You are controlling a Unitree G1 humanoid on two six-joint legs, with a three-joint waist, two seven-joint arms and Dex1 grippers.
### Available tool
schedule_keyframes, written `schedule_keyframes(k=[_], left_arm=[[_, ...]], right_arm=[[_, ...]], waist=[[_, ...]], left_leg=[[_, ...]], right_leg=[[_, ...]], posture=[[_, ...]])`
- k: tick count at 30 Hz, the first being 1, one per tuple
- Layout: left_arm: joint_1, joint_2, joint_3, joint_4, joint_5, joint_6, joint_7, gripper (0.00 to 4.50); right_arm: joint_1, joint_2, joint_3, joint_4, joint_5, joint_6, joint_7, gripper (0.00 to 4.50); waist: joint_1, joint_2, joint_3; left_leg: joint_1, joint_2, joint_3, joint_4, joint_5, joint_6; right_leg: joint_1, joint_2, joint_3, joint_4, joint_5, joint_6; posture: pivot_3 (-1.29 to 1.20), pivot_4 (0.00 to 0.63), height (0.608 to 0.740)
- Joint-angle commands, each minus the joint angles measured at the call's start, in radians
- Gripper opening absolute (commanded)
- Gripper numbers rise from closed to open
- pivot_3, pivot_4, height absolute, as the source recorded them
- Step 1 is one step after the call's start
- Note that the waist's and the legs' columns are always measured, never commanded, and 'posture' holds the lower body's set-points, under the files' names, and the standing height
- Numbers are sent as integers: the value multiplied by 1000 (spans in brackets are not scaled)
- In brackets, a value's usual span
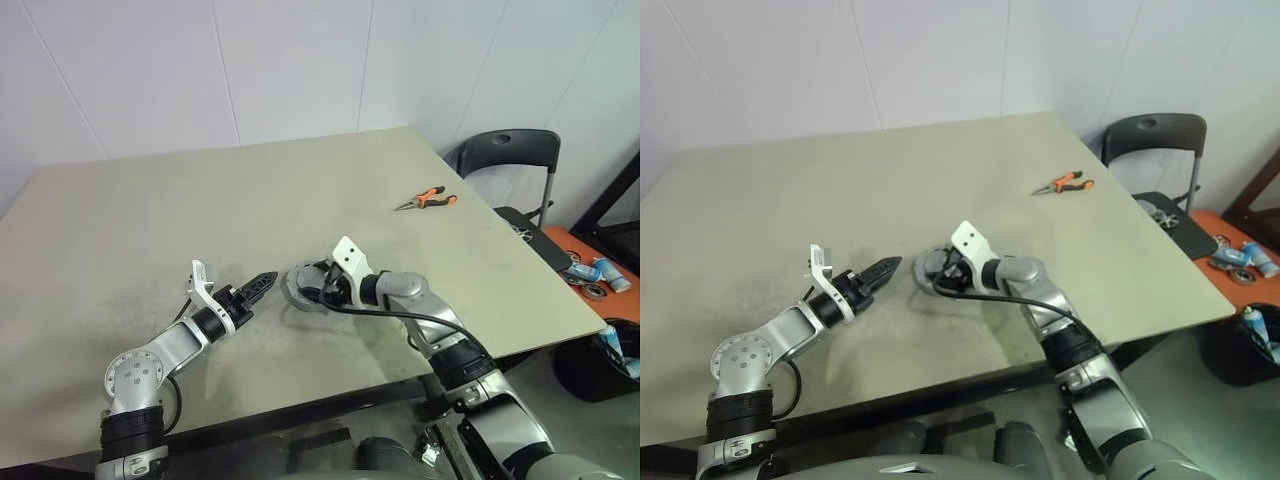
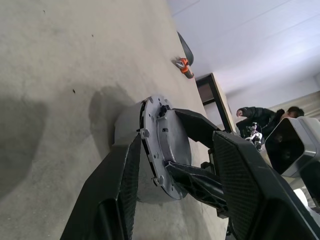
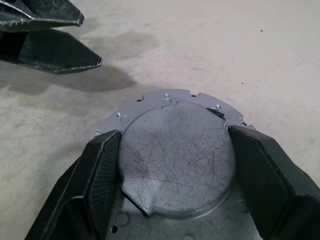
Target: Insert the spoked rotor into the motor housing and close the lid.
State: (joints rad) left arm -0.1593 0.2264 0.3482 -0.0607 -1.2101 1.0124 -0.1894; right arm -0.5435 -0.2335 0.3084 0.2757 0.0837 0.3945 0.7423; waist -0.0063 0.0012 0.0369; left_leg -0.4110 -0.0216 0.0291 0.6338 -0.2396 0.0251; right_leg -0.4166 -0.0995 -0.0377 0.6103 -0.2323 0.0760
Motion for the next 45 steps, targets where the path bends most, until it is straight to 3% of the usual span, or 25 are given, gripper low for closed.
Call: schedule_keyframes(k=[1, 14, 23, 35, 45], left_arm=[[-41, 14, 11, -23, -20, -5, -6, 2436], [-51, 8, 1, -15, -13, -2, -8, 2436], [-52, 7, -3, -2, -3, -6, -19, 2436], [-46, -4, -13, -2, 10, -14, -28, 2436], [-42, -7, -16, 8, 25, -16, -43, 2436]], right_arm=[[-16, -55, -31, 56, -6, 44, 25, 3046], [46, -130, 26, -46, 7, 93, 146, 3046], [72, -188, 33, -143, 63, 212, 226, 3046], [47, -123, -46, -100, 58, 169, 75, 3046], [40, -65, -172, -158, 219, 317, 64, 3046]], waist=[[4, 0, 0], [48, 0, -1], [46, -1, -3], [42, -2, -4], [42, -2, -4]], left_leg=[[0, 0, 0, 0, 0, 0], [0, -3, 0, -3, -1, 2], [-1, -5, 0, -3, -9, 7], [2, -4, 1, -1, -9, 7], [2, -3, 1, -1, -9, 5]], right_leg=[[0, 0, 0, 0, 0, 0], [4, -3, -1, -10, 0, 0], [6, -4, -1, -15, 0, 0], [8, -3, -1, -15, 0, 0], [7, -3, -1, -13, 0, 0]], posture=[[0, 0, 740], [0, 0, 740], [0, 0, 740], [0, 0, 740], [0, 0, 740]])
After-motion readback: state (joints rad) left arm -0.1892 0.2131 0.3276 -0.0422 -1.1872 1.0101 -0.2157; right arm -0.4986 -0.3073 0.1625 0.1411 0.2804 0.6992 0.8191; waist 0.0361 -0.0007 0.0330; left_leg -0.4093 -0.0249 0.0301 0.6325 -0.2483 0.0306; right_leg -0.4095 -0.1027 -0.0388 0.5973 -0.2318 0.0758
